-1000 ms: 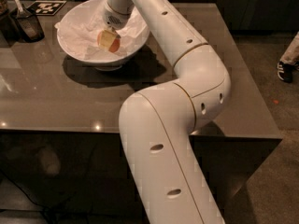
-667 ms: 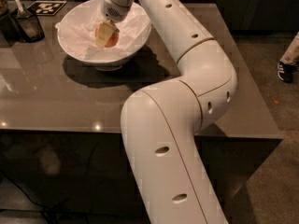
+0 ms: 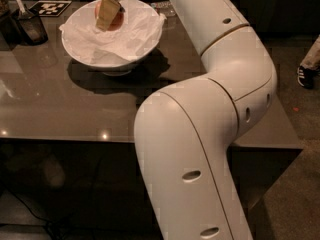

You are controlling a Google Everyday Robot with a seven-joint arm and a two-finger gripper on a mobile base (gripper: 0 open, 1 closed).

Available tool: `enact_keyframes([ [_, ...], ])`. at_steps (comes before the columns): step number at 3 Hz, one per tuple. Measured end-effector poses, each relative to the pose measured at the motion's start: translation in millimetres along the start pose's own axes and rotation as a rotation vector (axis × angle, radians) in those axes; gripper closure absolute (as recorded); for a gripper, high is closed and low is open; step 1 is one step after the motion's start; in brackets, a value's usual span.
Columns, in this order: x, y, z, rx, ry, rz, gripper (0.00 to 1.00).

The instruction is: Pick apple from white bowl

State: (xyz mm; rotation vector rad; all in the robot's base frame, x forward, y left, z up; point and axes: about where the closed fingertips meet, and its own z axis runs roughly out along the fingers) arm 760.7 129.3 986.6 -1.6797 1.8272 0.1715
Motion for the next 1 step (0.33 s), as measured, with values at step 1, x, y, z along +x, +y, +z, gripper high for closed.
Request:
enact_keyframes([
  [1,0.0,0.0,0.0,0.000,0.000,0.000,1.00],
])
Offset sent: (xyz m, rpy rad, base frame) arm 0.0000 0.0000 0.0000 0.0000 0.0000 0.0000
